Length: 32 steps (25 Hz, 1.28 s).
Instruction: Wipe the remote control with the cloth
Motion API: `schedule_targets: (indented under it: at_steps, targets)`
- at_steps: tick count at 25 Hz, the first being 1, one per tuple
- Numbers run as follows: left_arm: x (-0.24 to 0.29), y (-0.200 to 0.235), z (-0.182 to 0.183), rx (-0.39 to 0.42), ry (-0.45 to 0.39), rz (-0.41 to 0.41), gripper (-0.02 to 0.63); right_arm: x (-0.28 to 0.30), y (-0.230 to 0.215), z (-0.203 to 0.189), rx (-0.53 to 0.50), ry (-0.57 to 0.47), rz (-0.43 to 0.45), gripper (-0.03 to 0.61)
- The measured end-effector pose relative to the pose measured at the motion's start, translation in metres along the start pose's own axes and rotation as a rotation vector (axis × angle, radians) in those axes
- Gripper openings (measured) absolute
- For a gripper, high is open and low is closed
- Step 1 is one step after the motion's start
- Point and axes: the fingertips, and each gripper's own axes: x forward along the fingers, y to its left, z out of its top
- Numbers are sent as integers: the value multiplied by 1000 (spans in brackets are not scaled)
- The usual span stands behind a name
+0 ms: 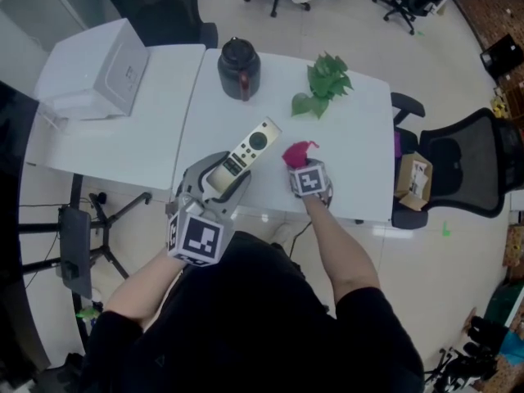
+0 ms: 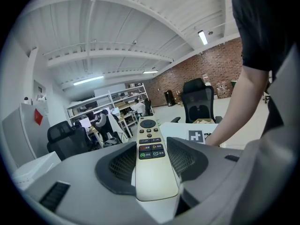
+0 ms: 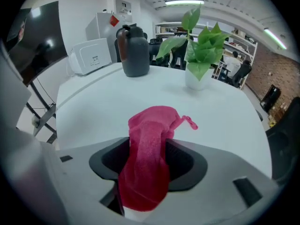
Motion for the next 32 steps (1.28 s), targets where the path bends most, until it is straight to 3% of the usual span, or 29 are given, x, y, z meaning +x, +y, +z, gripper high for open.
schedule_targets:
  at_steps: [2, 8, 13, 18, 22, 25, 29, 32]
  targets:
    - [0, -1, 0, 1, 3, 2, 209, 1, -3, -2, -2, 14, -11, 235]
    - [3, 0, -2, -3, -4, 15, 209, -6, -2, -9, 50, 29, 19, 127]
    - [9, 4, -4, 12, -4, 25, 209, -51, -1, 28, 63, -191, 66, 117]
    - [18, 14, -7, 41, 4, 54, 209, -137, 14, 78, 16, -424, 100, 117]
    - [26, 18, -12, 100, 17, 65, 209, -226, 59, 126, -164, -612, 163, 117]
    - [31, 20, -15, 147, 28, 64, 209, -276, 107, 153, -412, -699, 233, 117]
    - [32, 18, -15, 202, 38, 62, 209, -294, 163, 156, -714, -616, 287, 117]
    - [31, 13, -11, 264, 25, 65, 209, -289, 189, 151, -819, -533, 321, 117]
